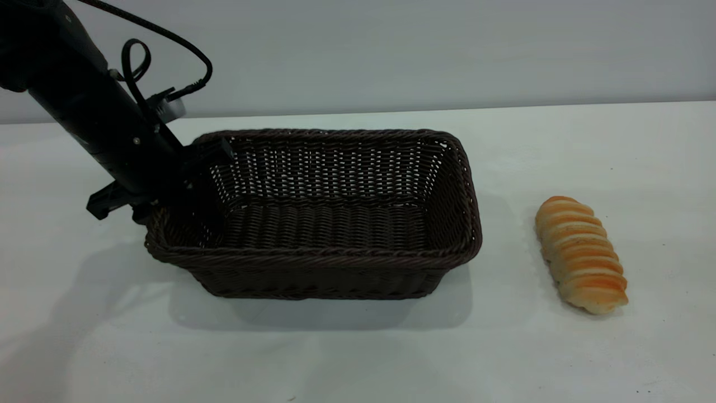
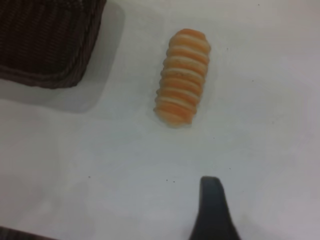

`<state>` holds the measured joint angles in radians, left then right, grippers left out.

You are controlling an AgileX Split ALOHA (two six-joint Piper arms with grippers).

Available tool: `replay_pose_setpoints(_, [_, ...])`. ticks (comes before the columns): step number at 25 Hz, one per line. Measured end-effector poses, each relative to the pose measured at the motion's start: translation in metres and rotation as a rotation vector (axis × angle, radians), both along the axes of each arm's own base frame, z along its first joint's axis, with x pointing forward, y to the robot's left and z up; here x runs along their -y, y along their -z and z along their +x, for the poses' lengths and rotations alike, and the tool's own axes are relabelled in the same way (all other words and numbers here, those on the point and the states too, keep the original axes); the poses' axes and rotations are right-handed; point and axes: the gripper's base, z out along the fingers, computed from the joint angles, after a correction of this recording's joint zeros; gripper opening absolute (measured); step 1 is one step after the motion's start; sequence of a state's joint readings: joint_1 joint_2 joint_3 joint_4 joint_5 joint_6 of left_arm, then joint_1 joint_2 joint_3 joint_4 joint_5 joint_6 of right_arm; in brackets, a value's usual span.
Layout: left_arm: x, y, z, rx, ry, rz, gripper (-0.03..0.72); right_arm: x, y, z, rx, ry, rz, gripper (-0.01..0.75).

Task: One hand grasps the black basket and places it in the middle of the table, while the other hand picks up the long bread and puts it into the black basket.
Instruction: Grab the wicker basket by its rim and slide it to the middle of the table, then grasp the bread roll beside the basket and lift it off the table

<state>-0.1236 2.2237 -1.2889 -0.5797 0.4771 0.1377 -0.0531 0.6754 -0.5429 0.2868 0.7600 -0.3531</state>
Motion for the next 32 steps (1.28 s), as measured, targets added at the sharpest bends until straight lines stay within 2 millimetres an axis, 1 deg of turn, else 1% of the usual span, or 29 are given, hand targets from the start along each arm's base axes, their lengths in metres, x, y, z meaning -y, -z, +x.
replay_pose_setpoints(3, [0.000,-0.008,0.001,0.014,0.000,-0.005,0.484,0.000,0.000,0.000,0.000,0.000,0.000,0.529])
replay_pose_setpoints(5, [0.000,-0.019,0.002,0.040,0.013,0.001,0.516,0.000,0.000,0.000,0.000,0.000,0.000,0.529])
replay_pose_setpoints(8, [-0.003,-0.042,0.000,0.070,0.054,0.018,0.531,0.000,0.000,0.000,0.000,0.000,0.000,0.529])
replay_pose_setpoints(10, [-0.009,-0.061,-0.003,0.086,0.080,0.038,0.531,0.000,0.000,0.000,-0.001,0.000,0.000,0.529])
replay_pose_setpoints(13, [-0.024,-0.089,-0.009,0.105,0.115,0.109,0.531,0.000,0.001,0.002,-0.012,0.000,0.007,0.529])
replay_pose_setpoints(16, [-0.041,-0.117,-0.016,0.133,0.118,0.207,0.531,-0.004,0.006,0.010,-0.046,-0.017,0.054,0.529])
replay_pose_setpoints(19, [-0.048,-0.145,-0.023,0.190,0.125,0.270,0.532,-0.010,0.014,0.028,-0.084,-0.059,0.124,0.529])
replay_pose_setpoints(21, [-0.049,-0.163,-0.028,0.232,0.122,0.278,0.532,-0.012,0.025,0.046,-0.122,-0.067,0.164,0.529])
replay_pose_setpoints(24, [-0.050,-0.182,-0.036,0.268,0.118,0.279,0.532,-0.011,0.046,0.077,-0.176,-0.041,0.203,0.520])
replay_pose_setpoints(28, [-0.050,-0.198,-0.046,0.285,0.117,0.277,0.532,-0.009,0.077,0.120,-0.272,-0.015,0.223,0.518])
replay_pose_setpoints(32, [-0.050,-0.207,-0.053,0.276,0.122,0.276,0.532,-0.010,0.112,0.155,-0.342,0.006,0.194,0.516])
